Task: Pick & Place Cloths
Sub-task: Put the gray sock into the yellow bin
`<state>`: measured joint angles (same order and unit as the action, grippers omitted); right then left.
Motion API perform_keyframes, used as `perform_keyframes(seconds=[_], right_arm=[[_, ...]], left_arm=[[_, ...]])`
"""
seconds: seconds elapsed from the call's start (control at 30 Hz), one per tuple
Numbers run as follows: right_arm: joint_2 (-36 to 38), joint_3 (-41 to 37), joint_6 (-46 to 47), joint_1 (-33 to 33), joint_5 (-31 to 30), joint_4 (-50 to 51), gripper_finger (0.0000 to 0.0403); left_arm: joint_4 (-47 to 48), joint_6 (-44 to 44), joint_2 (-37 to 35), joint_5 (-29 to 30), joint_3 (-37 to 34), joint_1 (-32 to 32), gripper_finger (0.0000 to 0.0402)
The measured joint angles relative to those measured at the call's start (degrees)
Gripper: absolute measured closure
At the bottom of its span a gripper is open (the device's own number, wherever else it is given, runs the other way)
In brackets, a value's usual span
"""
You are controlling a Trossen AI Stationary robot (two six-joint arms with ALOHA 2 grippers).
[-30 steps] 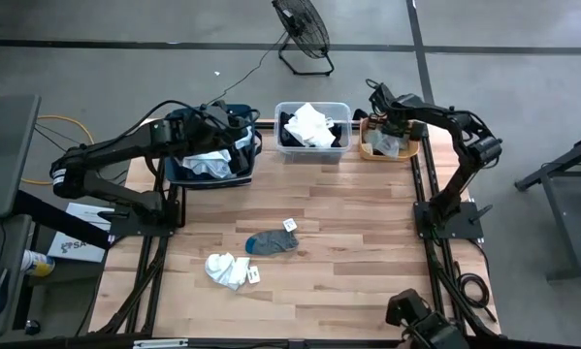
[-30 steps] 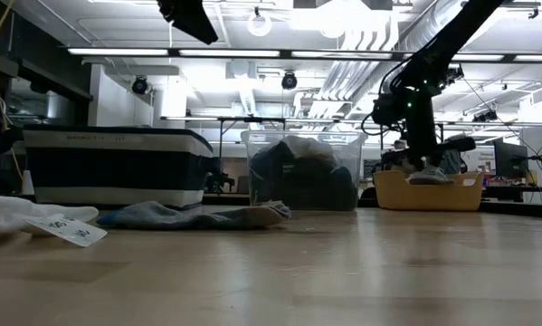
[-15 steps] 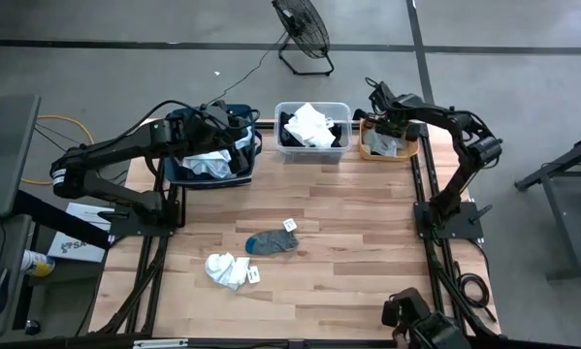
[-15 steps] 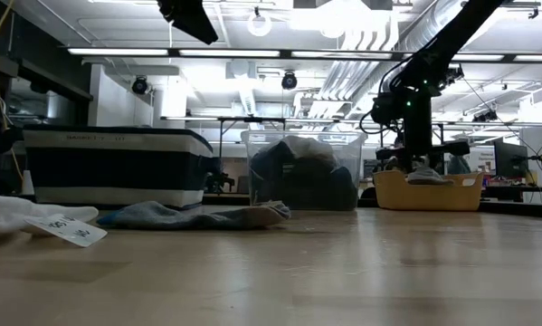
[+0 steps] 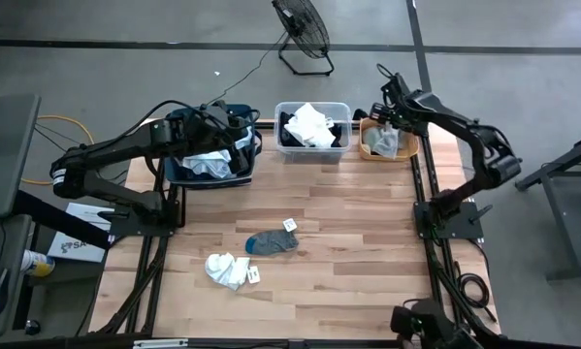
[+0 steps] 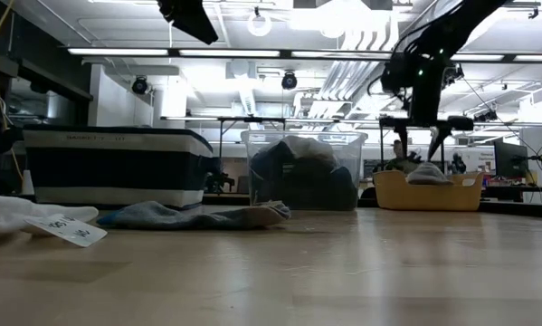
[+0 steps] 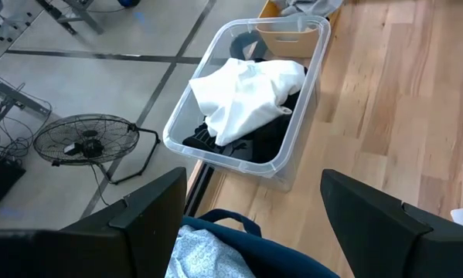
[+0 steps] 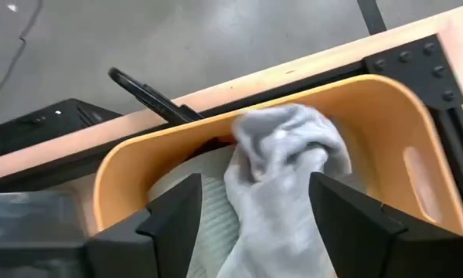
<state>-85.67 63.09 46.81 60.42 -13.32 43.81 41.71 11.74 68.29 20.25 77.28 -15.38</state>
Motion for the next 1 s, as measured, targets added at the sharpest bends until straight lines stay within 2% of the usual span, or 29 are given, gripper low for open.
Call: perform_keyframes(seconds=[0.2,0.37,0.5,0.7,0.87,1.0], right_arm=[[4.95,0.03,0.09,-0.53,2.66,4.05,0.0187],[5.93,0.04,-0.41,-4.09,4.38,10.1,0.0216],[5.32,0.04,-0.52,-7.99,2.4,13.01,0.0268],[4.06,0.04,-0.24,-11.63,1.59,13.27,0.0385],[1.91,-0.26,1.29,-12.24,1.29,16.76,0.0399],[0.35,-2.0,1.34,-11.55,1.46,15.51,0.0399]], left_arm=[[-0.04,-0.06,0.0,-1.53,0.0,0.0,0.0108],[-0.27,-0.06,0.0,-1.64,0.0,0.0,0.0108],[-1.01,-0.06,0.0,-1.66,0.0,0.0,0.0108],[-1.25,-0.06,0.0,-1.66,0.0,0.0,0.0108],[-1.2,-0.28,0.0,-1.66,0.0,0.0,0.0108],[-0.76,-0.81,0.0,-1.76,0.0,0.0,0.0108]])
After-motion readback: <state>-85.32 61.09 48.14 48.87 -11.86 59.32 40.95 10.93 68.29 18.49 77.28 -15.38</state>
